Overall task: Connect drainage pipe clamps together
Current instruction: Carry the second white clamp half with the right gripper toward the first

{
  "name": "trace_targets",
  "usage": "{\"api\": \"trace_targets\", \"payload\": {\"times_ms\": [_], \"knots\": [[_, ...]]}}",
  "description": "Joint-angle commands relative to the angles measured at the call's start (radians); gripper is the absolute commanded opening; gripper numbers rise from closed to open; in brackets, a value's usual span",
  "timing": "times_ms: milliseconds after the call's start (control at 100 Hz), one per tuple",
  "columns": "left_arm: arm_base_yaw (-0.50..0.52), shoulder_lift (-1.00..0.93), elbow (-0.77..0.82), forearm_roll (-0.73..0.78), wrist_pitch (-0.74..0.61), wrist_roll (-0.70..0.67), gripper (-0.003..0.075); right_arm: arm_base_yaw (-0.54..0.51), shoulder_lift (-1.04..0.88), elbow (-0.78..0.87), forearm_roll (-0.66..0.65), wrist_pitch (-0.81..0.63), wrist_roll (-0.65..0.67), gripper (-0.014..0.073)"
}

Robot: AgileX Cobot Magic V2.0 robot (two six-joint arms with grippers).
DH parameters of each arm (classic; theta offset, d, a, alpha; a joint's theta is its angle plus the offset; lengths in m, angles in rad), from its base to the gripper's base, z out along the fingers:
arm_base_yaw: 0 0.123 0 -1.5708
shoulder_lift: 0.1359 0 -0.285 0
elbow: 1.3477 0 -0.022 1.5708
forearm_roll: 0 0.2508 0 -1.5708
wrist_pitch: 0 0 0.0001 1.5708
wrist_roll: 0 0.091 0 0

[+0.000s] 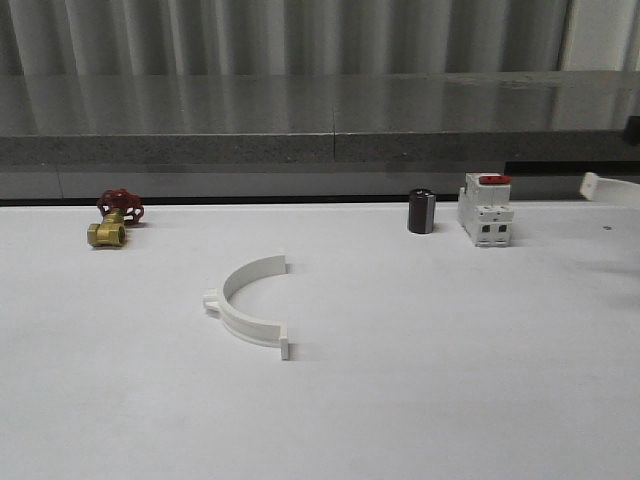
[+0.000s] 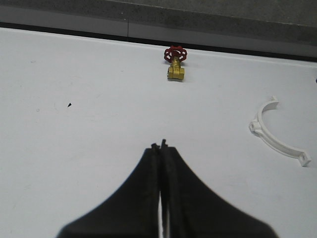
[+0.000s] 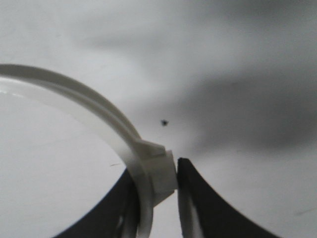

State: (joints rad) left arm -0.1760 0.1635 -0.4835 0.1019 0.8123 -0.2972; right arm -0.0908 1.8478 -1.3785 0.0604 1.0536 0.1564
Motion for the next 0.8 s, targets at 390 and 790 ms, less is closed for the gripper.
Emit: {"api": "trace_targets", "payload": {"times_ms": [390, 790], "knots": [[0.000, 0.011, -0.027, 0.008, -0.075, -0.001, -0.0020, 0.412, -0.008, -0.034, -0.007, -0.044, 0.332, 0.0091], [0.000, 0.011, -0.027, 0.008, -0.075, -0.001, -0.0020, 0.539, 0.224, -0.301, -0.003, 0.011, 0.433, 0.0091]]}}
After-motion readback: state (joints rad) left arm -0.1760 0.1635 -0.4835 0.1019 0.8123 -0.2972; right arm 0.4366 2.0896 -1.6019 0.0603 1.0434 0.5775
